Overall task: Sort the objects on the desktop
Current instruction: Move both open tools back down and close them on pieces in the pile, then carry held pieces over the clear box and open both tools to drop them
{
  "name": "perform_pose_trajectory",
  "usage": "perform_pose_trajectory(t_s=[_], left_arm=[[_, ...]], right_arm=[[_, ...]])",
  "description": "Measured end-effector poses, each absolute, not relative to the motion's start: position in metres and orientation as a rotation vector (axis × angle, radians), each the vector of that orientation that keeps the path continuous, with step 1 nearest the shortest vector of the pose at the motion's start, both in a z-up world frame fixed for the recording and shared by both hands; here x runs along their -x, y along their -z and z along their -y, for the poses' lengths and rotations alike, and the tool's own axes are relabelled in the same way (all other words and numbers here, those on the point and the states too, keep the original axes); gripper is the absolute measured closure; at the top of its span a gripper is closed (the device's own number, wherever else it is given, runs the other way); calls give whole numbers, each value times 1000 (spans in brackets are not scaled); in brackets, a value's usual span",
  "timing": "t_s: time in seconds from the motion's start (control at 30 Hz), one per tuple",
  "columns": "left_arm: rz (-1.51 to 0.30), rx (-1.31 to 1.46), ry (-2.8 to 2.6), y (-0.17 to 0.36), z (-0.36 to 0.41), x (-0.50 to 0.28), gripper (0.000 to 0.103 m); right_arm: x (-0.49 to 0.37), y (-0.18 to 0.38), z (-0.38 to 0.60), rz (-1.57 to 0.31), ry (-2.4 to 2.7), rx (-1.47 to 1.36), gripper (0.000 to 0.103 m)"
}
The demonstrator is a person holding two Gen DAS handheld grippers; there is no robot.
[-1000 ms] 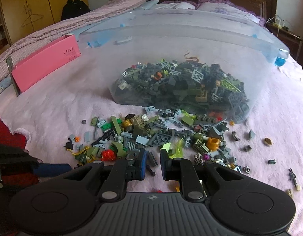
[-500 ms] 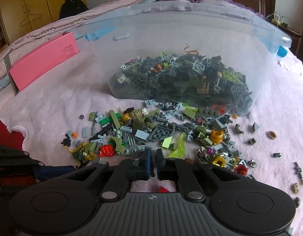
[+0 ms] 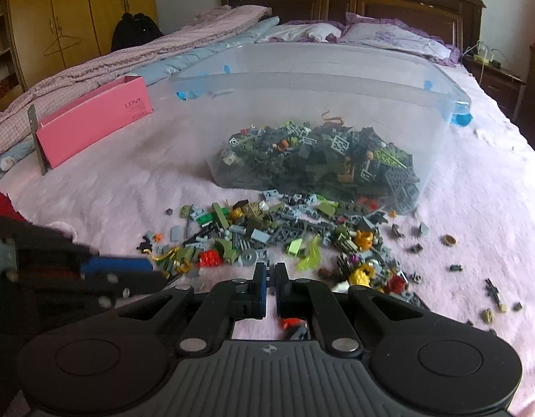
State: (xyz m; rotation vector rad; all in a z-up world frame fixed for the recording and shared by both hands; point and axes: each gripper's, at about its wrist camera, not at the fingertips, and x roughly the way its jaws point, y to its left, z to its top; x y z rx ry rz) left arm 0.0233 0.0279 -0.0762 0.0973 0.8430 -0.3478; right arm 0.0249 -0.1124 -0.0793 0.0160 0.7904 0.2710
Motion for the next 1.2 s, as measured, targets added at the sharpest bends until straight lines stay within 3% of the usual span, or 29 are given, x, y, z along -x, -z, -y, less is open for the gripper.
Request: perform_pose_trajectory(t_s=[1.2], left_arm=[[-641, -79, 352, 4, -2, -72, 90]], right_arm=[[-30, 12, 134, -609, -215, -42, 98]])
